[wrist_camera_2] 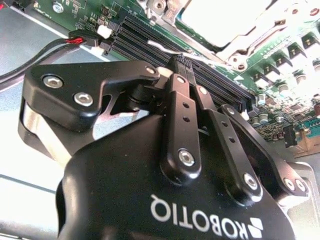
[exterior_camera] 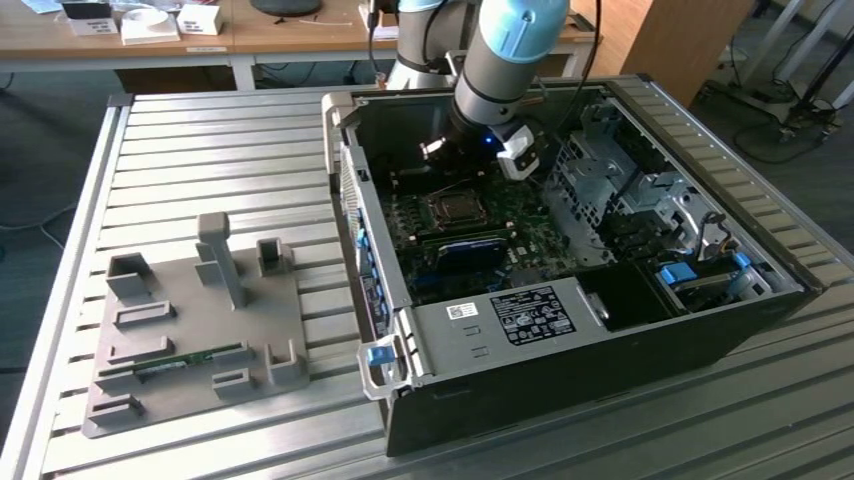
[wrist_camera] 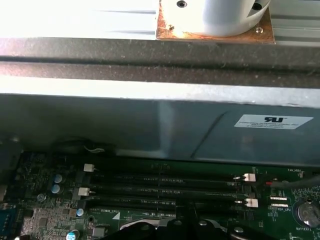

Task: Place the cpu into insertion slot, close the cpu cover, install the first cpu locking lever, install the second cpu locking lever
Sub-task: 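Install the first cpu locking lever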

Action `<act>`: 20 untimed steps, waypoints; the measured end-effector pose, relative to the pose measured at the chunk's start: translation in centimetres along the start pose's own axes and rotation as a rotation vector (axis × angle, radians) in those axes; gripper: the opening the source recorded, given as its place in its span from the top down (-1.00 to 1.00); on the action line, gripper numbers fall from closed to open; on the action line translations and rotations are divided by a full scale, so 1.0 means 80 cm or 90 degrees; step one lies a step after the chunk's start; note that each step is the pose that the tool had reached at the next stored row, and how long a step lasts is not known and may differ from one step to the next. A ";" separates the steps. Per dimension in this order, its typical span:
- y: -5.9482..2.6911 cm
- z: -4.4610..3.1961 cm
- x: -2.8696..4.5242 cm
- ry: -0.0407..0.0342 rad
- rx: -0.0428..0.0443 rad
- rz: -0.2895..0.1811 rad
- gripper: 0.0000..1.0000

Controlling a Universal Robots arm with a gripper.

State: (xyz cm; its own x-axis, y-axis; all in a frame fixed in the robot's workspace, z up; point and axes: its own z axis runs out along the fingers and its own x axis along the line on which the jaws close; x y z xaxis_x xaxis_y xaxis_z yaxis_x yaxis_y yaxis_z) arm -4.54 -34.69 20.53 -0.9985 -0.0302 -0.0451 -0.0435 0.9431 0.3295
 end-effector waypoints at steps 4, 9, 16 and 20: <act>-0.001 -0.0002 0.0000 0.0000 0.0000 0.000 0.79; -0.002 -0.0006 0.0000 0.0000 0.0000 0.000 0.79; -0.002 0.0007 0.0001 -0.0003 0.0006 0.000 0.79; -0.003 0.0017 0.0001 -0.0004 0.0010 0.000 0.79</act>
State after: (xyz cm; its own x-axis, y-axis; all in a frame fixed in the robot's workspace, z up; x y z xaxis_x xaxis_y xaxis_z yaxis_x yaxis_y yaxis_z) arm -4.54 -34.85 20.33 -0.9985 -0.0304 -0.0458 -0.0438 0.9436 0.3281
